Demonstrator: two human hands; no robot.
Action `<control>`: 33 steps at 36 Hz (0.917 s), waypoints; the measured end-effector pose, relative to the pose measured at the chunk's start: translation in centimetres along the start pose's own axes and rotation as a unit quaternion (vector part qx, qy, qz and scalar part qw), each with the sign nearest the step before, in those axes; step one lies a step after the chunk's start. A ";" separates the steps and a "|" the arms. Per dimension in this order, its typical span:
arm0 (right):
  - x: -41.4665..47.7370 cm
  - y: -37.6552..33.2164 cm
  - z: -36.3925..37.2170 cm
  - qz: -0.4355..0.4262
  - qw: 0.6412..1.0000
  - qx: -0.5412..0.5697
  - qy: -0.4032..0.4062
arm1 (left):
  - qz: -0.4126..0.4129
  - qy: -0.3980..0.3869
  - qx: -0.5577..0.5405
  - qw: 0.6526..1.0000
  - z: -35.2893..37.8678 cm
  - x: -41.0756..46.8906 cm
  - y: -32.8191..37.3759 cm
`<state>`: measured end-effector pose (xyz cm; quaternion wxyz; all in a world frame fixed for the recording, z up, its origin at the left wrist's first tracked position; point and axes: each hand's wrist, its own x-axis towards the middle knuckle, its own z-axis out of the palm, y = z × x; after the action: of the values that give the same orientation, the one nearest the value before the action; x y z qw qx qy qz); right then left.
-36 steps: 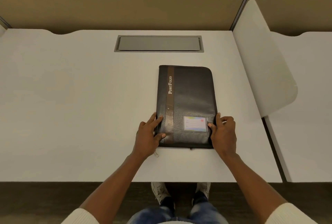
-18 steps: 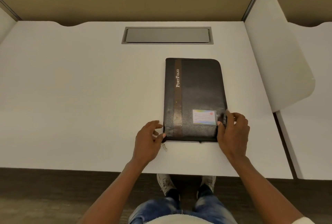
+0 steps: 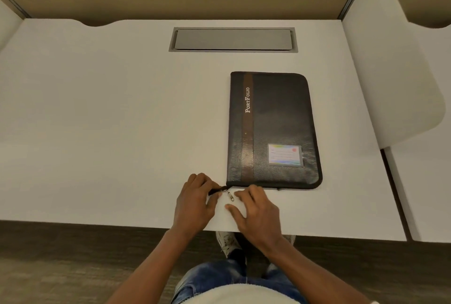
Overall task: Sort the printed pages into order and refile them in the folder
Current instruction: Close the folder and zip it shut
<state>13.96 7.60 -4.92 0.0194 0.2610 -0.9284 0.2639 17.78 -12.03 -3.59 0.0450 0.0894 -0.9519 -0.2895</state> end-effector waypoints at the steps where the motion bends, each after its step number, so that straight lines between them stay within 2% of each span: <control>1: 0.3 -0.5 0.3 0.003 1.000 -0.006 0.001 | -0.002 0.002 -0.008 1.000 0.1 0.0 0.0; 4: 1.1 -1.6 1.0 0.008 1.000 -0.025 0.013 | -0.019 -0.003 -0.044 0.999 0.3 0.1 -0.1; 13: 2.3 -1.8 1.2 0.015 0.998 -0.048 0.044 | -0.042 0.009 -0.045 0.998 0.4 -0.2 0.1; 29: 2.2 -0.4 0.7 0.139 0.988 -0.006 0.065 | -0.050 0.008 -0.005 0.999 0.3 0.6 0.6; 33: 1.9 -0.1 0.4 0.145 0.987 -0.015 0.067 | -0.062 0.003 0.006 0.998 0.6 0.8 0.9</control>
<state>12.37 6.43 -4.89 0.0468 0.1046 -0.9568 0.2673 16.75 -11.12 -3.54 0.0297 0.1494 -0.9460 -0.2860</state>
